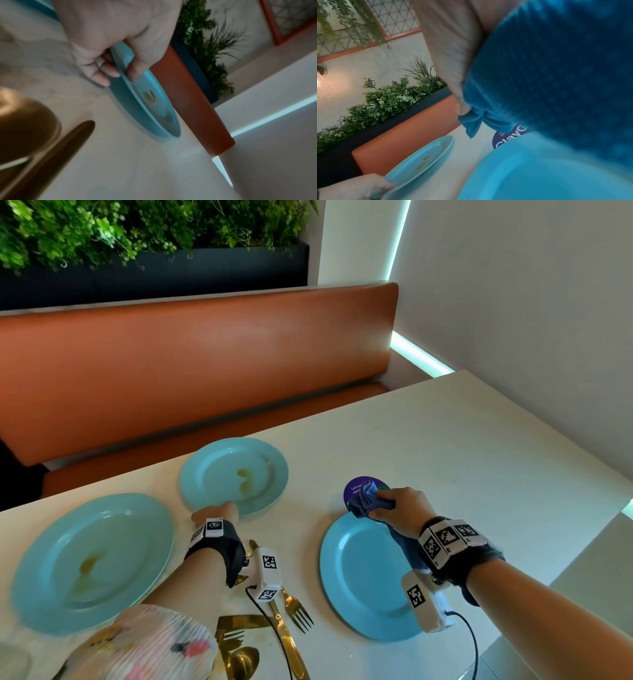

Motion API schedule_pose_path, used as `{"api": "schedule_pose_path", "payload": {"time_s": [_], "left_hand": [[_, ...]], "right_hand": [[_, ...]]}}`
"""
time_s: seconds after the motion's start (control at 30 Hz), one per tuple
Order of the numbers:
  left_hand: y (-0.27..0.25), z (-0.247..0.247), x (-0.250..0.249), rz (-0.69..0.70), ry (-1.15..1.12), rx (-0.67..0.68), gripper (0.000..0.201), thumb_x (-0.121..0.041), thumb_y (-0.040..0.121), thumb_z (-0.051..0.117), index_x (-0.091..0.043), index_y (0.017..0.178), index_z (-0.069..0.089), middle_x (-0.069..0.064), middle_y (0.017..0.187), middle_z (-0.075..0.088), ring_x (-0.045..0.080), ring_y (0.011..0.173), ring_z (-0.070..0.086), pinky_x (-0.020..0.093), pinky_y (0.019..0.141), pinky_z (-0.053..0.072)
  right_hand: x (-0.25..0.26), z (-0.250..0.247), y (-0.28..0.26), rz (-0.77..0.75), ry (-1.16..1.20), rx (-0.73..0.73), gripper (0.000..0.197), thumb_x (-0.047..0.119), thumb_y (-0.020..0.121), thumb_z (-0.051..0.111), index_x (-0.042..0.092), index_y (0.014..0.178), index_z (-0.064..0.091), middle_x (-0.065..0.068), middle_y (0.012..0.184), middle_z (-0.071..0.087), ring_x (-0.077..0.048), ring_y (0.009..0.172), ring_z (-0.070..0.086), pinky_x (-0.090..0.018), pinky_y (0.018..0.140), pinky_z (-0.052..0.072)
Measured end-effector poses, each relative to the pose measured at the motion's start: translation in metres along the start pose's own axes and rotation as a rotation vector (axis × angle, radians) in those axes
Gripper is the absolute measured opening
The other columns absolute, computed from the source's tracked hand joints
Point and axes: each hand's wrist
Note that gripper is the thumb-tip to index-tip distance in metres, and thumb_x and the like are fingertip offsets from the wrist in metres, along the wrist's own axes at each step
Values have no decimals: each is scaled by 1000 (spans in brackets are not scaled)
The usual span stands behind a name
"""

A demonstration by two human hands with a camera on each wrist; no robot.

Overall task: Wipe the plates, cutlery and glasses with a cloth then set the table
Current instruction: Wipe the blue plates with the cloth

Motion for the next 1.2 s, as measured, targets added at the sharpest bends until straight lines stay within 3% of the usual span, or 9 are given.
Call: {"api": "schedule_pose_path", "payload": {"time_s": [0.17,0.33,0.43,0.57,0.83,0.9,1.0,1.1,1.2], "left_hand": [[-6,0,-12,33,-490,28,46,-2,85,48,1,131,43,19,126,56,38,114,56,45,93,48],[-32,-6,-26,148,-788,100,44,1,88,39,-6,131,41,21,124,55,36,110,57,53,93,49],[-60,-14,-27,206,-891,210,46,-5,93,37,-19,137,35,13,118,53,30,99,55,42,80,52],[-98,-18,-24,273,-867,374,21,-27,102,32,-27,119,44,2,92,55,19,76,55,28,65,47],[-142,-8,-21,404,-699,656,26,-38,101,31,-24,97,53,7,96,58,23,80,57,32,71,50],[-145,-11,-22,433,-672,654,28,-37,102,31,-23,92,53,9,94,59,23,76,58,32,69,49],[-143,-16,-18,461,-605,647,28,-37,101,34,-25,89,55,9,96,59,24,80,58,32,71,49],[-150,-16,-13,469,-544,690,26,-39,101,35,-28,91,56,7,100,60,26,86,60,37,77,51],[-163,-7,-13,498,-469,755,26,-43,99,38,-29,93,59,12,110,61,28,96,60,47,87,50]], "right_hand": [[4,-1,-7,-43,-18,-12,36,31,87,62,21,121,62,-6,119,65,-23,109,56,-18,76,33],[11,-13,-17,-81,59,-105,41,27,85,64,19,125,59,-6,123,63,-23,113,56,-18,83,36],[17,-23,-27,-143,99,-247,33,22,86,63,13,117,65,-14,112,65,-28,105,58,-26,84,40],[21,-33,-35,-192,183,-391,35,20,85,65,11,119,63,-12,115,65,-27,107,57,-22,82,36],[32,8,-57,-431,5,-453,37,18,87,59,8,122,61,-20,115,56,-36,107,54,-29,91,40],[20,23,-77,-525,-99,-396,39,32,85,48,12,113,67,-15,103,60,-31,88,62,-24,75,48],[-16,27,-91,-663,-224,-391,25,30,77,51,26,90,71,-6,76,64,-26,55,62,-23,43,51],[-41,7,-83,-596,-264,-402,23,16,67,71,25,88,72,-10,76,62,-33,56,62,-33,42,53],[-22,-8,-83,-508,-202,-554,20,15,70,69,16,89,76,-14,76,61,-34,59,62,-33,50,54]]}}
Point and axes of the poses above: each hand's wrist, its own y-axis towards the middle knuckle, its own z-axis out of the palm, x = y × z
